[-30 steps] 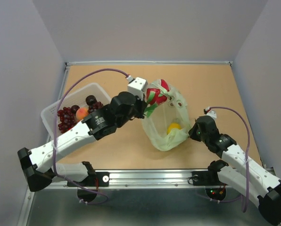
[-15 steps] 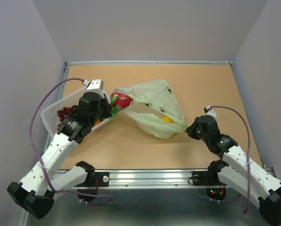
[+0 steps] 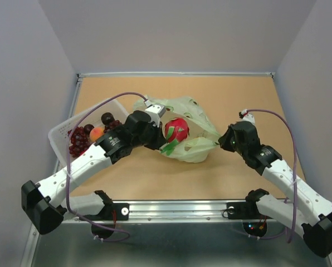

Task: Untie the knot of the plastic bag and take out the fruit

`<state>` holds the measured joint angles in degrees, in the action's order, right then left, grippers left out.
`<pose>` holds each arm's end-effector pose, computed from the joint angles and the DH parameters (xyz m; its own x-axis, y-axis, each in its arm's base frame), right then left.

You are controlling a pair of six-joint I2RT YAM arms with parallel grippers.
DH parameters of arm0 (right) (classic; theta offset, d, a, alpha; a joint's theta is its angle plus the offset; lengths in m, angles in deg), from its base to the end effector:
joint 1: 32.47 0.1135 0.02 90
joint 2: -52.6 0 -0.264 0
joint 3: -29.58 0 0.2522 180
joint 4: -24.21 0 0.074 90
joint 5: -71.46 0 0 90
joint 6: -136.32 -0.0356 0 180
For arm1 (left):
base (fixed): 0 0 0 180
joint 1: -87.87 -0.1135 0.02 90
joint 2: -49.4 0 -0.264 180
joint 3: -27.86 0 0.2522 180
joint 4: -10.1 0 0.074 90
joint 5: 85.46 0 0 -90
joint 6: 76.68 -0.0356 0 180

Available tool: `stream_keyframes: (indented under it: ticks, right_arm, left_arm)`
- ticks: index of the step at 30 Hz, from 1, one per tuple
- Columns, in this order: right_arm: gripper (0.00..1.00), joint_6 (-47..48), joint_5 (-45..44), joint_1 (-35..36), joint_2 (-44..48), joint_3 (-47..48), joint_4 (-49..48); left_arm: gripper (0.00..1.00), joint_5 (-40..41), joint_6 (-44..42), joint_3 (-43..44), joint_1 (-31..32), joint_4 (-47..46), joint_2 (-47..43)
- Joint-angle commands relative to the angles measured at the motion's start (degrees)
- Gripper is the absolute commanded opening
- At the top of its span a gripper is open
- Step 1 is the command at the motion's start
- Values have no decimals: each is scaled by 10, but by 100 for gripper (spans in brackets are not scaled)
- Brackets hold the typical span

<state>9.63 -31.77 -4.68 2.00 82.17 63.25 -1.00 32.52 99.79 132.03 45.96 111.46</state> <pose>0.1729 0.0819 0.2608 -0.6020 0.3402 -0.7224 0.0841 0.9267 0.3663 0.1720 -0.1719 0.3420 -0.5454 0.0734 -0.8350 0.6102 0.7176 -0.3356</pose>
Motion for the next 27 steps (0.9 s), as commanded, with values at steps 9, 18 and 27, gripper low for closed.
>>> stream_keyframes:
  ticks: [9,18,27]
  right_arm:
    - [9,22,-29,-3,-5,34,-15]
    - [9,7,-33,-3,31,-42,-15]
    - [9,-7,-28,-3,66,-64,-8]
  left_arm:
    - [0,-23,-47,72,46,-73,-45]
    - [0,-151,-54,106,45,-155,-115]
    - [0,262,8,148,30,-19,-97]
